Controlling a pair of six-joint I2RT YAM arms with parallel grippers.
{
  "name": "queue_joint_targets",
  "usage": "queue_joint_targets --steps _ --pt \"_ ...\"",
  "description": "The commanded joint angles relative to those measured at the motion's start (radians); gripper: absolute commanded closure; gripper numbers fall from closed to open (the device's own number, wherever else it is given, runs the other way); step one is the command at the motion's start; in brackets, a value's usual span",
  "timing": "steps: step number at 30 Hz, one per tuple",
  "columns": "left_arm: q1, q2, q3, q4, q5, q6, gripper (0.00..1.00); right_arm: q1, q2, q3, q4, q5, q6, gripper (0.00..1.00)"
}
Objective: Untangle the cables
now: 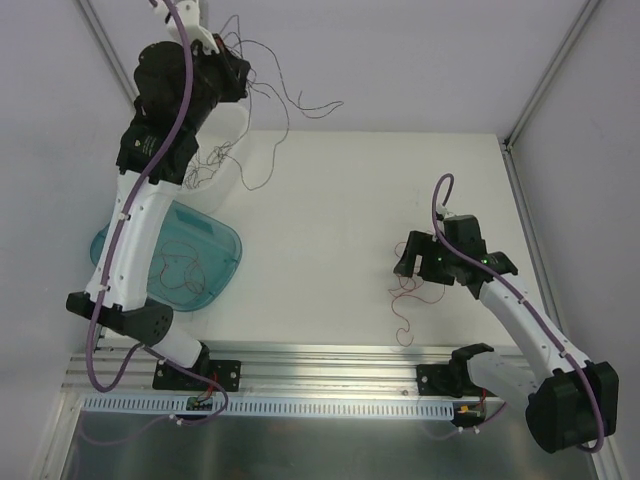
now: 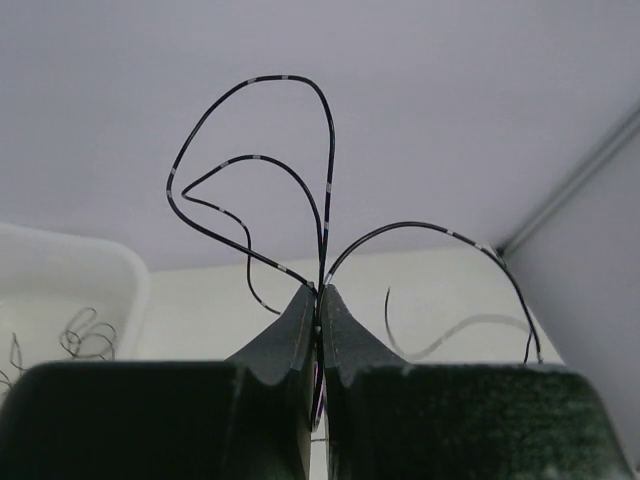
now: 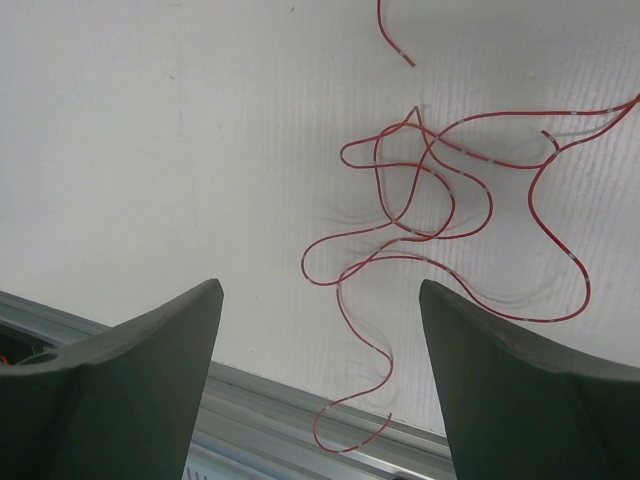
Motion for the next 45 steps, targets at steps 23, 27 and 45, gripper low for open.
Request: queue_joint_targets --steps 23,27,45 --pt "0.532 0.434 0.034 0.188 -0.038 -0.123 1.0 0.007 -0.033 0.039 -0.094 -0.04 -0.082 0.05" --pt "0.558 0.479 -0.045 0.192 -0.035 -0.099 0.7 0.007 -0.019 0.058 -0.103 -0.033 -0.093 0.05" --pt "0.462 -0.074 -0.561 0.192 0.301 -0.082 0.01 -0.005 -0.05 0.104 -0.195 0.223 -0.027 0.1"
